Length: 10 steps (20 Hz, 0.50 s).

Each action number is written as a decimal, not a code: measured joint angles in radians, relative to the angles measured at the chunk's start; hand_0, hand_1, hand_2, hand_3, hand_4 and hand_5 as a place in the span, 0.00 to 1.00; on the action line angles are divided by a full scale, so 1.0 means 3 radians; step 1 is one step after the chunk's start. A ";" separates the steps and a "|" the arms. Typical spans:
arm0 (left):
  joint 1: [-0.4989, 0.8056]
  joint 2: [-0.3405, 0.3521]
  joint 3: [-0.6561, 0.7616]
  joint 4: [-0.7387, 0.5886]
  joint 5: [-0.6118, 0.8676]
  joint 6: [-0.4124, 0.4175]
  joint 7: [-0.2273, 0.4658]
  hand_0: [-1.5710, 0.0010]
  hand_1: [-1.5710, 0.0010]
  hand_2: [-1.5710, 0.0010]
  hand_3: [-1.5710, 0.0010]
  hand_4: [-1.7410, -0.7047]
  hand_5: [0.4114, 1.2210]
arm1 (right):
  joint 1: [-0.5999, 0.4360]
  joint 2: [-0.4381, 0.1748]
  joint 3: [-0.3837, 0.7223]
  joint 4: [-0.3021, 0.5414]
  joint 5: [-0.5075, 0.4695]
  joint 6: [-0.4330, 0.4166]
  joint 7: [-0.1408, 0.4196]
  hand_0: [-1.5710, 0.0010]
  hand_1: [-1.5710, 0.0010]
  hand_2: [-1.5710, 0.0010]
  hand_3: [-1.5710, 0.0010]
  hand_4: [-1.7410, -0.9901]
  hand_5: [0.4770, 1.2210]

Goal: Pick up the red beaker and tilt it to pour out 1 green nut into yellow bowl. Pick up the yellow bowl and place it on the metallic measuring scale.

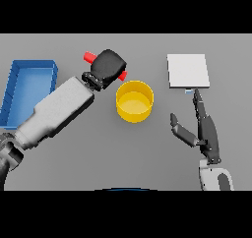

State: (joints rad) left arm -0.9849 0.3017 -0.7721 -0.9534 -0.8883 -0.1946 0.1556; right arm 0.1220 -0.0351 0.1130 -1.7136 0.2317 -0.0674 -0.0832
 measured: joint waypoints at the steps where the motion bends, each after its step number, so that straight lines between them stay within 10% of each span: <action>1: -0.0051 -0.0017 -0.0088 0.0040 -0.0044 -0.0062 -0.0061 0.00 0.00 0.00 0.10 0.02 1.00 | -0.0025 -0.0009 -0.0032 0.0017 -0.0048 0.0015 0.0029 1.00 1.00 1.00 1.00 0.60 0.24; 10: -0.0505 -0.0063 -0.0821 0.0307 -0.0526 -0.0408 -0.0325 0.00 0.00 0.00 0.01 0.00 1.00 | 0.0018 0.0018 -0.0055 0.0045 -0.0048 -0.0029 -0.0018 1.00 1.00 1.00 1.00 0.61 0.19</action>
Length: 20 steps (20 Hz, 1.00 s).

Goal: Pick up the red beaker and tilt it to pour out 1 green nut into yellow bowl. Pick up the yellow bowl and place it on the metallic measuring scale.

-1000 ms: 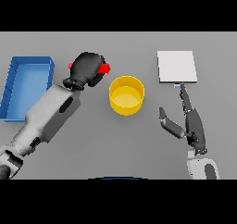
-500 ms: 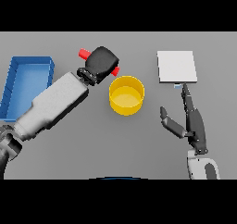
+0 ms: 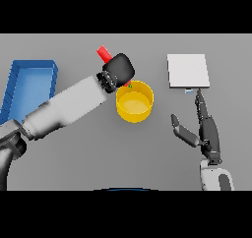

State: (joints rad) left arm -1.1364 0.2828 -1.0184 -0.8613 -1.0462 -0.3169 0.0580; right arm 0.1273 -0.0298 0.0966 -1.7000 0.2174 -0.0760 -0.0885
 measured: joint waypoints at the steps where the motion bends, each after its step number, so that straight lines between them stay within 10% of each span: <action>1: -0.0040 -0.0007 -0.0063 0.0040 -0.0046 0.0017 -0.0018 0.00 0.00 0.00 0.01 0.00 1.00 | 0.0001 0.0040 0.0052 -0.0017 0.0051 -0.0019 -0.0002 1.00 1.00 1.00 1.00 0.62 0.18; 20: -0.0968 -0.0035 -0.0745 0.0495 -0.0371 0.0044 -0.0581 0.00 0.00 0.00 0.05 0.01 1.00 | -0.0036 0.0030 0.0097 0.0029 0.0262 -0.0135 0.0022 1.00 1.00 1.00 1.00 0.72 0.15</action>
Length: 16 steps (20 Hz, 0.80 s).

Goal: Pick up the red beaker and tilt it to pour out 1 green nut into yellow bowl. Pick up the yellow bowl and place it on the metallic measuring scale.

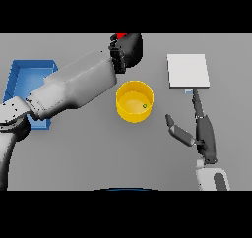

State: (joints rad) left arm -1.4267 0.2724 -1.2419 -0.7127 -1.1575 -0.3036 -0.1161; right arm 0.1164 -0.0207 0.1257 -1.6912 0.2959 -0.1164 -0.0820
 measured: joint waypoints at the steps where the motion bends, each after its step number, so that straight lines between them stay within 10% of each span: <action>1: -0.0094 0.0065 0.0051 0.0064 0.0022 0.0070 0.0001 0.00 0.00 0.11 0.04 0.06 1.00 | 0.0008 -0.0024 -0.0019 0.0035 -0.0013 0.0009 -0.0054 1.00 1.00 1.00 1.00 0.72 0.15; 3: -0.0296 0.0129 0.0203 0.0194 0.0122 0.0162 0.0010 0.00 0.00 0.07 0.34 0.04 1.00 | -0.0007 -0.0025 -0.0022 0.0008 -0.0024 0.0010 -0.0062 1.00 1.00 1.00 1.00 0.74 0.16; 8: -0.0667 0.0332 0.0667 0.0666 0.0522 0.0207 0.0129 0.00 0.00 0.02 0.11 0.02 1.00 | -0.0034 0.0008 -0.0037 0.0012 -0.0187 0.0109 -0.0063 1.00 1.00 1.00 1.00 0.73 0.16; 16: -0.0275 0.0882 0.2024 0.1274 0.2008 0.0655 0.0599 0.00 0.00 0.00 0.10 0.00 1.00 | -0.0102 -0.0067 -0.0100 0.0094 -0.0265 0.0159 -0.0133 1.00 1.00 1.00 1.00 0.69 0.15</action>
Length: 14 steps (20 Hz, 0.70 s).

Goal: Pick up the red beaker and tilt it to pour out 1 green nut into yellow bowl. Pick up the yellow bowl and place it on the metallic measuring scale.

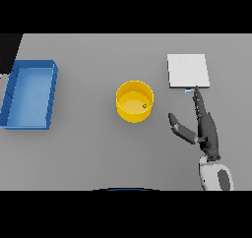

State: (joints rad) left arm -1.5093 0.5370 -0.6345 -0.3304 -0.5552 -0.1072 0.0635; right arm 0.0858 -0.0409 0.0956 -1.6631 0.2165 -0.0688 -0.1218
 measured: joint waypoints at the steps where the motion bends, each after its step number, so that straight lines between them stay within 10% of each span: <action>1: 0.0083 0.0070 0.0097 -0.0026 0.0143 0.0057 0.0037 0.00 0.00 0.00 0.09 0.00 1.00 | -0.0011 0.0006 0.0005 0.0019 -0.0019 0.0021 -0.0025 1.00 1.00 1.00 1.00 0.69 0.15; 14: 0.2391 0.0785 0.0661 -0.2078 0.1628 0.1412 0.1394 0.00 0.00 0.00 0.08 0.00 1.00 | -0.0002 -0.0111 0.0067 0.0059 0.0124 0.0061 -0.0032 1.00 1.00 1.00 1.00 0.71 0.25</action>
State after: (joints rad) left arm -0.7919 0.7726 -0.4361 -0.9537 -0.0667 0.3164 0.4817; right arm 0.0853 -0.0741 0.1157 -1.6455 0.2536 -0.0505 -0.1314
